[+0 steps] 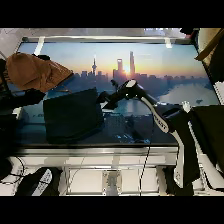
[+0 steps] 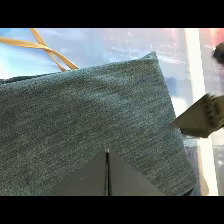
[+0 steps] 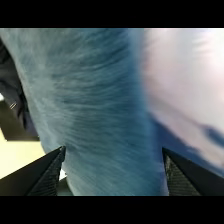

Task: Fold the clothes and pants, and hang the long-sleeved shirts on hangers.

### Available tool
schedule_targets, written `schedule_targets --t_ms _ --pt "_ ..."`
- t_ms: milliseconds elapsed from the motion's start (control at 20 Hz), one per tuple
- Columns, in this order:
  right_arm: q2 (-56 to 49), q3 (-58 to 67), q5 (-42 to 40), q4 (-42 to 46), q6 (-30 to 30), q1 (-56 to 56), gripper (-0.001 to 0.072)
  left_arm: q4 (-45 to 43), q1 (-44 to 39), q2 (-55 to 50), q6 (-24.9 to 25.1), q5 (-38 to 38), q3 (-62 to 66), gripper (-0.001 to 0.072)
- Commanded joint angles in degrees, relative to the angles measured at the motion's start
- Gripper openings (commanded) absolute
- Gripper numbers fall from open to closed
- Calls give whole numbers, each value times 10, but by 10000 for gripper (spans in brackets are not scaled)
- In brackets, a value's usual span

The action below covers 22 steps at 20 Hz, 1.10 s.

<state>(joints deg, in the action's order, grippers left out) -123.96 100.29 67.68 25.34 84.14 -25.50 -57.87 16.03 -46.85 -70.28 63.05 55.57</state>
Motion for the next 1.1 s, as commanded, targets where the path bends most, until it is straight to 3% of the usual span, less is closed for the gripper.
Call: schedule_targets --t_ms 0,150,200,250,300,450,750,1050 --pt "-13 0 -14 -34 3 -47 683 0 0 0 0 16 0 22" --pt "-13 17 -11 -65 -18 -69 677 0 0 0 0 24 0 22" --pt "-13 30 -10 -65 -18 -70 528 0 0 0 0 24 0 23" --pt "-10 45 -4 -65 -24 -69 195 0 0 0 0 24 0 22" --pt "-7 64 4 -64 -31 -60 60 0 0 0 0 24 0 22" --pt "23 121 26 -34 -32 -6 39 0 0 0 0 24 0 22" --pt "179 145 131 186 43 186 39 0 0 0 0 24 0 22" --pt "342 145 237 327 53 442 38 0 0 0 0 24 0 23"
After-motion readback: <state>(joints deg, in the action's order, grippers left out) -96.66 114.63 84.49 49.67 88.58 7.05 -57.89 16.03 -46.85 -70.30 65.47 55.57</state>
